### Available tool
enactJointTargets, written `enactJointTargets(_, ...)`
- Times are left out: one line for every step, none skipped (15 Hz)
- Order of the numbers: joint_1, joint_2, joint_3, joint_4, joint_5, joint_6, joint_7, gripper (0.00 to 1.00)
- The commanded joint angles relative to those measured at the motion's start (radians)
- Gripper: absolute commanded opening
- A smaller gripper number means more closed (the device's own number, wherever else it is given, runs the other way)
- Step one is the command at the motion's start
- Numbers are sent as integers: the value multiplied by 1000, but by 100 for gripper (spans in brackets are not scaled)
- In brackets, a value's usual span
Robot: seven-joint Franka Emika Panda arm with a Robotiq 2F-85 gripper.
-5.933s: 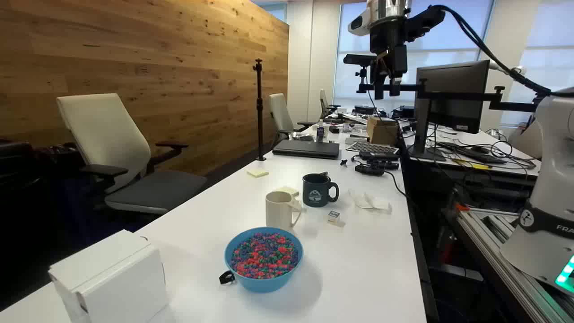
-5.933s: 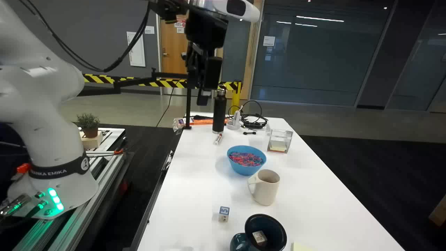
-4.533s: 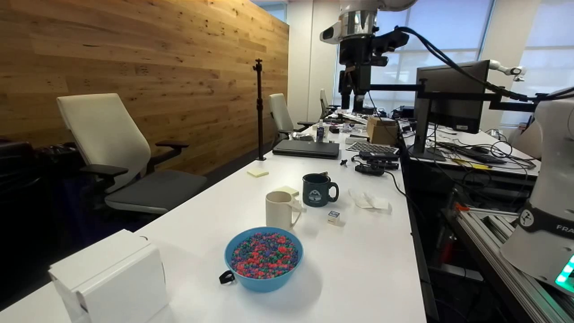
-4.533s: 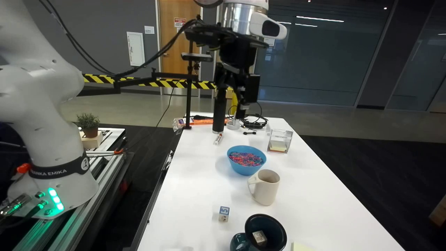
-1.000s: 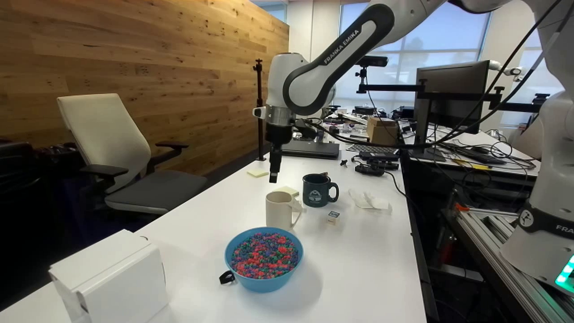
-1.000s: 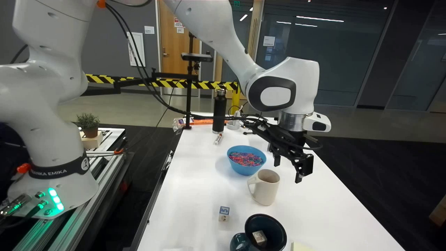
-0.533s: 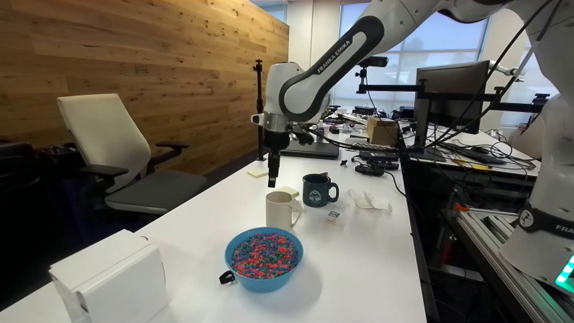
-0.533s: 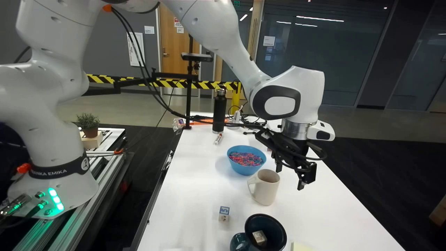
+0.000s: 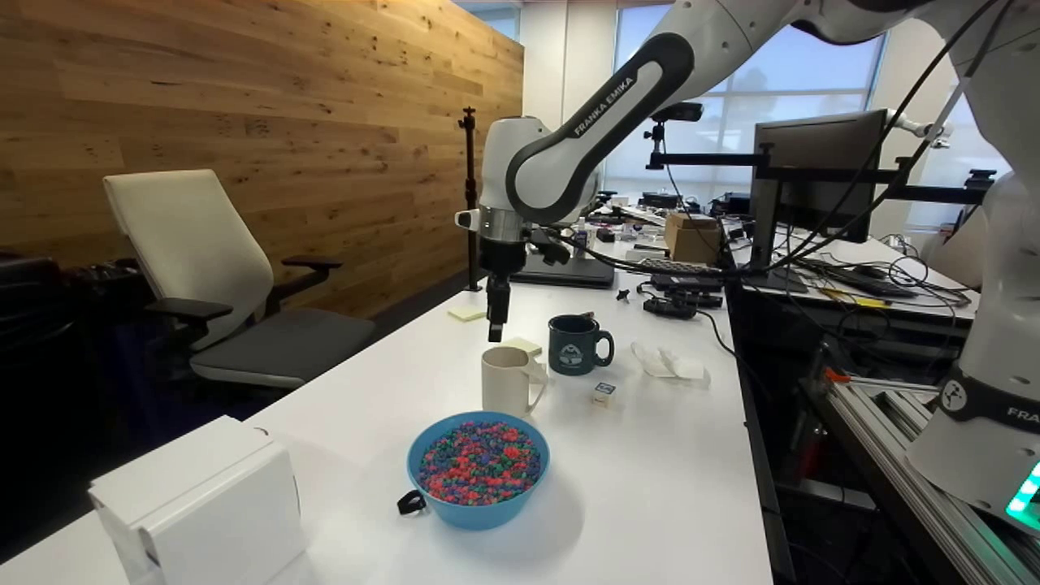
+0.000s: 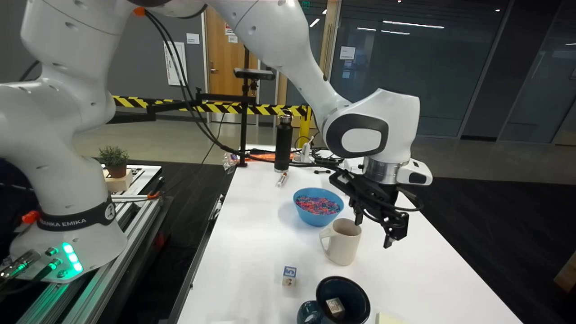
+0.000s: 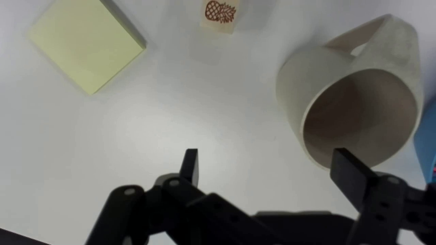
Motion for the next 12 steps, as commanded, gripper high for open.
enactJointTargets(-14, 8, 16, -8, 10, 9, -43, 100)
enactJointTargets(-12, 11, 14, -10, 6, 10, -43, 100)
enactJointTargets(-12, 15, 15, -10, 6, 11, -46, 100)
enactJointTargets(-11, 19, 15, -10, 4, 11, -48, 100)
enactJointTargets(-11, 22, 15, -10, 4, 12, -49, 100)
enactJointTargets(-11, 24, 16, -10, 3, 13, -50, 100)
enactJointTargets(-11, 27, 16, -10, 3, 12, -51, 100)
enactJointTargets(-11, 28, 16, -10, 2, 12, -51, 100)
enactJointTargets(-11, 30, 16, -9, 1, 12, -52, 100)
enactJointTargets(-8, 36, 13, -7, -4, 12, -50, 100)
enactJointTargets(-7, 41, 10, -2, -9, 10, -49, 100)
enactJointTargets(-5, 45, 8, 1, -13, 11, -47, 100)
